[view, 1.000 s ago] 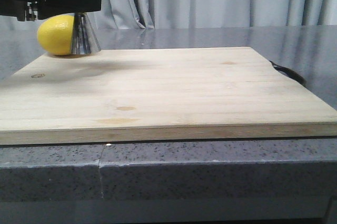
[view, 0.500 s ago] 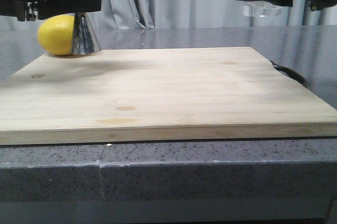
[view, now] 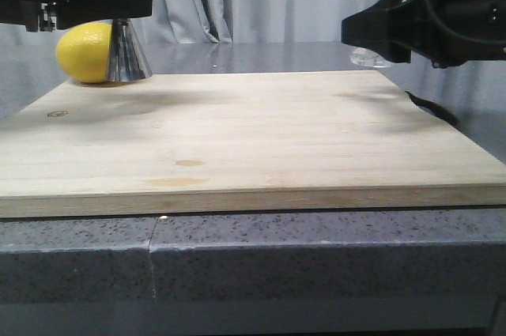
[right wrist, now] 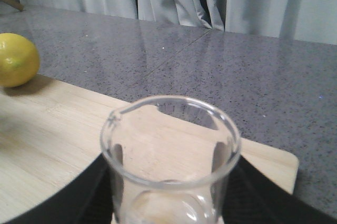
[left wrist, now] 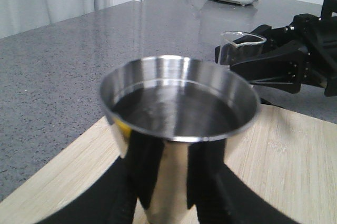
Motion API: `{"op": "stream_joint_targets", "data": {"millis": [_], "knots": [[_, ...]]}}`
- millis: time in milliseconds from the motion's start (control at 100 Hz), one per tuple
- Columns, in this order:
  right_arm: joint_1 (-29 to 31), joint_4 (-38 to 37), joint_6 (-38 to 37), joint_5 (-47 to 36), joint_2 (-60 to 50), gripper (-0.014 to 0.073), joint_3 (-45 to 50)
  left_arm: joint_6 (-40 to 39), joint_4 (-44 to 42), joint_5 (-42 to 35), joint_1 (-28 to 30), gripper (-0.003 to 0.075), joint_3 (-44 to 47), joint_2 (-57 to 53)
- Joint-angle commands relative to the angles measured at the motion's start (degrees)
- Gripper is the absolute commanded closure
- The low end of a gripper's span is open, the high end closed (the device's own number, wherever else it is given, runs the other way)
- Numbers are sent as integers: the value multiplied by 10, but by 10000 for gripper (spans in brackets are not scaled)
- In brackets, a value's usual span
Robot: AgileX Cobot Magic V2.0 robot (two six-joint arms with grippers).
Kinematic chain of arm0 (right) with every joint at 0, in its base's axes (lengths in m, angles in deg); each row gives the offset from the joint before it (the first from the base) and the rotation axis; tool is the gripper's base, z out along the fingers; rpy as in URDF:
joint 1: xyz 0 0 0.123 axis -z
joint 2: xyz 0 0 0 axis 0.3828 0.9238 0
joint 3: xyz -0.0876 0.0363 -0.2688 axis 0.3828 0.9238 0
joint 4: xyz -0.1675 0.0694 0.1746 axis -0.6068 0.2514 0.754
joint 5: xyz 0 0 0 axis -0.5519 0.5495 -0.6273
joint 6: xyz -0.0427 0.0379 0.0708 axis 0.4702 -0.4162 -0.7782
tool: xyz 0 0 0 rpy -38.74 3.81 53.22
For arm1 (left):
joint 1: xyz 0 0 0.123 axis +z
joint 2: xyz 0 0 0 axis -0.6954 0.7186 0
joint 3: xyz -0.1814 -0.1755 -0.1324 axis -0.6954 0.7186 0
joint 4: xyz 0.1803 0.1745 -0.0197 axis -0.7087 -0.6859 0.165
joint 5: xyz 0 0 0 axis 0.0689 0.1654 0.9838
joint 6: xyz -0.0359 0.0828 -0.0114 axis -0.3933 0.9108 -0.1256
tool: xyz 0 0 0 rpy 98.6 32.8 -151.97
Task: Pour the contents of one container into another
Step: 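Turn the beaker upright and lower it onto the board with the right gripper, then open the right gripper and withdraw it from the beaker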
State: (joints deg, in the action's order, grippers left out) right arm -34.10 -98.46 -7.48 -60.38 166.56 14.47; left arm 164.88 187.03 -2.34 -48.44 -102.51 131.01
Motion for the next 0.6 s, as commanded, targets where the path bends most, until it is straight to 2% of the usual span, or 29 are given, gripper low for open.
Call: {"op": "stream_joint_targets", "data": {"millis": [0,190,590], "knots": [[4,8,9,-88,0,302,-15,-5,57,52,-4,514,-16,-22],[4,8,60,-95,34,302,-15,-5,57,52,-4,514,-16,-22],[4,8,60,-99,56,299,-15,-5,57,52,-4,514,-16,-22]]}}
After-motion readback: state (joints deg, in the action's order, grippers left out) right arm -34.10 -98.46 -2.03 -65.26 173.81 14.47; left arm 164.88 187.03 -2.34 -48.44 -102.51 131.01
